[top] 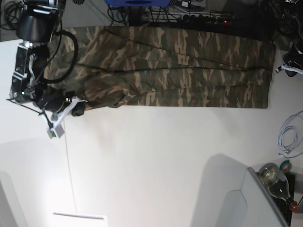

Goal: Layout the t-shirt on the table in an organized manner, then fold the t-shirt properly
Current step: 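Move the right gripper to the end of the folded shirt, then grasp the shirt end with the right gripper and fold it inward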

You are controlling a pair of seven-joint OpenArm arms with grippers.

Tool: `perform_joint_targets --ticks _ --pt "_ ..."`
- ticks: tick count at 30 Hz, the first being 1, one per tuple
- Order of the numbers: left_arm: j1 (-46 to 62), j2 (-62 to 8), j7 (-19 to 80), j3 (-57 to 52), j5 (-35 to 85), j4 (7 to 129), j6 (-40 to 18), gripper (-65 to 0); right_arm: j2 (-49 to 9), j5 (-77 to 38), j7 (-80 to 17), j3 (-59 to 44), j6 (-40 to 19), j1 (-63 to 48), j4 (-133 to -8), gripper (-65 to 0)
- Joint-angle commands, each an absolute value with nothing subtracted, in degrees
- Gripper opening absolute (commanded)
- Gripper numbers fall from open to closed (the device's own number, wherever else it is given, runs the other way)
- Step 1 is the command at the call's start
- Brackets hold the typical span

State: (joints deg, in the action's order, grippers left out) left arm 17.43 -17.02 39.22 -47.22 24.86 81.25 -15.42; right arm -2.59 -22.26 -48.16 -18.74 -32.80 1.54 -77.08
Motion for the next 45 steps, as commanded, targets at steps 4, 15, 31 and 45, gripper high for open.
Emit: perform_joint_targets --ticks 4,15,31,45 --pt "17.45 -19.12 38.11 -47.69 25.10 81.27 -15.60 -65.0 -1.27 -23.34 -52.79 -19.21 -32.92 -1.98 -87.87 -64.8" --pt "16.92 -19.91 37.93 -47.69 25.10 78.55 -15.60 -65.0 1.27 -23.43 -56.48 -18.77 -32.92 -17.01 -107.30 -64.8" --pt "16.75 -19.91 37.93 -47.16 25.10 78.64 -15.60 -65.0 2.33 -25.98 -49.80 -14.29 -32.92 -24.13 -97.10 -64.8" --pt "16.75 -19.82 37.93 -47.08 25.10 78.64 -15.60 -65.0 1.89 -30.90 -49.54 -4.09 -32.57 -25.80 -97.27 -65.0"
